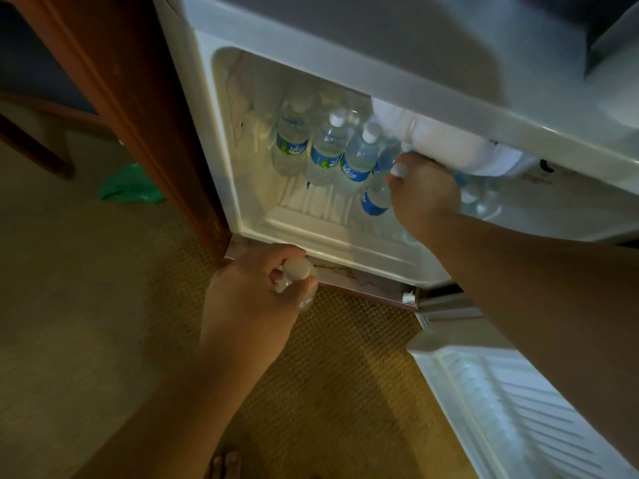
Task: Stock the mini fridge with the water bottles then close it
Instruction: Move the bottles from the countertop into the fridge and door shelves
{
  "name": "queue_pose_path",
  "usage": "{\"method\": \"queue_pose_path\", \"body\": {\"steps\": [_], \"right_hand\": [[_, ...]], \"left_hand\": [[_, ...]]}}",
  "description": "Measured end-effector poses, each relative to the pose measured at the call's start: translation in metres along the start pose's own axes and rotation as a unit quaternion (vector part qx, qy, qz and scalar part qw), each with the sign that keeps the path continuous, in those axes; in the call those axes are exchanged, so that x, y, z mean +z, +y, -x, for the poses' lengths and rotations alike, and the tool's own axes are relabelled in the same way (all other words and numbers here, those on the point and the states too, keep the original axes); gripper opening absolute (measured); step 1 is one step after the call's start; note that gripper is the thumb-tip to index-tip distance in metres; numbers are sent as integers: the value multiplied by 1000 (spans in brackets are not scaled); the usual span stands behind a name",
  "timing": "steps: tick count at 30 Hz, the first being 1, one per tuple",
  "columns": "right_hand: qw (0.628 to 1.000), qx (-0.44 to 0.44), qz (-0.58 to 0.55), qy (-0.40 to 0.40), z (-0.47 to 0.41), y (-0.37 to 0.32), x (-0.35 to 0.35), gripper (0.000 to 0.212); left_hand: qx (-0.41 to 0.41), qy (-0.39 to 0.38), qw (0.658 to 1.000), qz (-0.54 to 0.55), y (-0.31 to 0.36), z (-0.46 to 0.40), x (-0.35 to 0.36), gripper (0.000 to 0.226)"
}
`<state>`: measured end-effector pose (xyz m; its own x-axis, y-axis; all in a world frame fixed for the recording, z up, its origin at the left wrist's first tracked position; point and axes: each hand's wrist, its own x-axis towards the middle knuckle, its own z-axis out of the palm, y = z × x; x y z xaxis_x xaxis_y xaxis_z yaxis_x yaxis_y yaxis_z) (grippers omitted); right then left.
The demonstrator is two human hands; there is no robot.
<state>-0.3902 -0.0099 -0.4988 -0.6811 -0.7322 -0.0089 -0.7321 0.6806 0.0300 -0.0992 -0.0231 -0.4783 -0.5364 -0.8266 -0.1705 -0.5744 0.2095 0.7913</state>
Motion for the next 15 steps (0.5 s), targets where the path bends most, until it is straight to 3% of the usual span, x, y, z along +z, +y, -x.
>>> {"method": "queue_pose_path", "body": {"steps": [7,15], "right_hand": [[999,29,-24,-6,5,-13,2,41],[983,67,-167,28,25,-14,2,60]], "left_hand": [[2,12,1000,-7,0,-11,-1,22],[14,32,999,1,22,-58,10,24]]}}
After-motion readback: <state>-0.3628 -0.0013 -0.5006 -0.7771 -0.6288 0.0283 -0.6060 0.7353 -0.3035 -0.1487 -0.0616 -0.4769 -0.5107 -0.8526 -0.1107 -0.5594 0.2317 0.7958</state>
